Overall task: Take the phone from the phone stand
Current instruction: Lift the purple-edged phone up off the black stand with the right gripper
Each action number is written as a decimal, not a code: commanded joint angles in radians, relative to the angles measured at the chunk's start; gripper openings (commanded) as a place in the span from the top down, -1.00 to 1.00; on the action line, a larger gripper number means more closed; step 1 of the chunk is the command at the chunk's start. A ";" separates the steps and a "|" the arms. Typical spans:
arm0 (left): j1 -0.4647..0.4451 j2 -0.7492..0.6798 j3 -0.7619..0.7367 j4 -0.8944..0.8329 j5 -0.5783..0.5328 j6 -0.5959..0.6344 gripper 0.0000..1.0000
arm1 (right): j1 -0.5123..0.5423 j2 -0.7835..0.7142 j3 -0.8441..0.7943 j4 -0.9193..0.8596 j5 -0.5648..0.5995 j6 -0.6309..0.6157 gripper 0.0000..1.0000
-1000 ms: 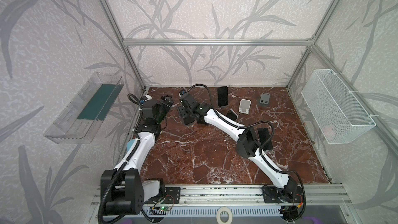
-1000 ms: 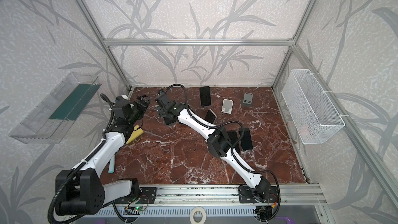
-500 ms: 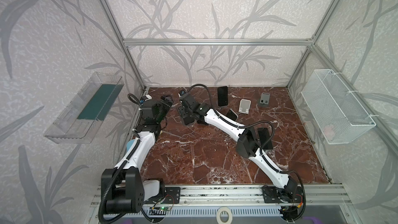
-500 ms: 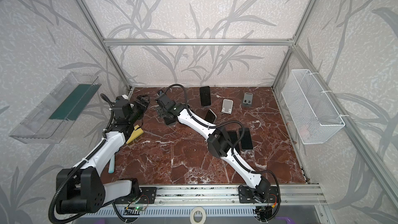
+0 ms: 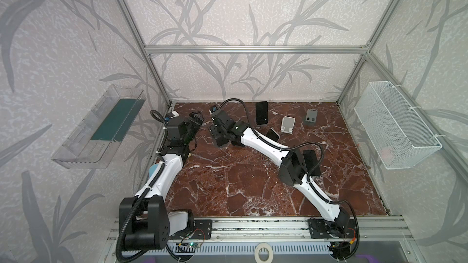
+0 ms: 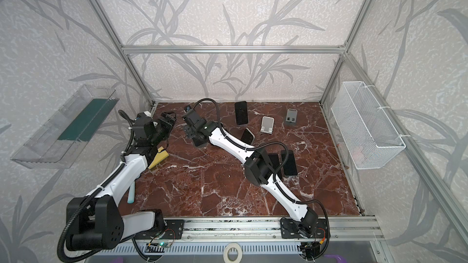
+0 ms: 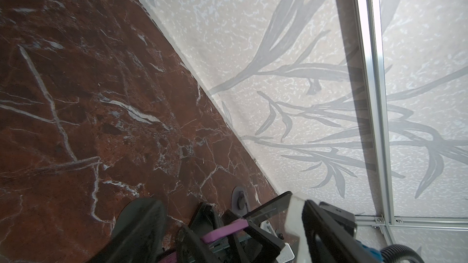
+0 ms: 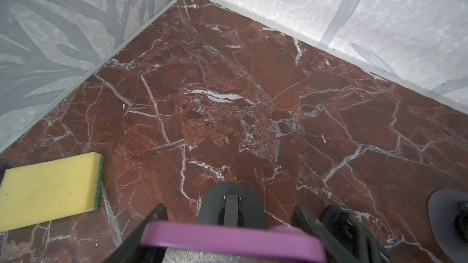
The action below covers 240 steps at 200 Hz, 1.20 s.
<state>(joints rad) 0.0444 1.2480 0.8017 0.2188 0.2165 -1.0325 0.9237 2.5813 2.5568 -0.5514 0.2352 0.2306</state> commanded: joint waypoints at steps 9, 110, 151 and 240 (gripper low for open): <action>0.005 0.004 0.010 0.030 0.015 -0.010 -0.72 | 0.010 -0.101 0.005 0.036 0.002 -0.017 -0.46; 0.006 -0.008 0.008 0.033 0.011 -0.008 -0.71 | 0.021 -0.194 -0.040 0.054 -0.014 -0.050 -0.43; 0.005 -0.010 0.021 0.036 0.030 0.008 -0.71 | 0.026 -0.270 -0.089 0.065 0.000 -0.091 -0.43; -0.003 0.002 0.024 0.070 0.079 -0.004 -0.71 | 0.036 -0.478 -0.226 0.107 0.059 -0.161 -0.42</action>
<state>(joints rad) 0.0448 1.2480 0.8017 0.2481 0.2653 -1.0325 0.9531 2.2021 2.3550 -0.5209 0.2535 0.1040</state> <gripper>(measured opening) 0.856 0.741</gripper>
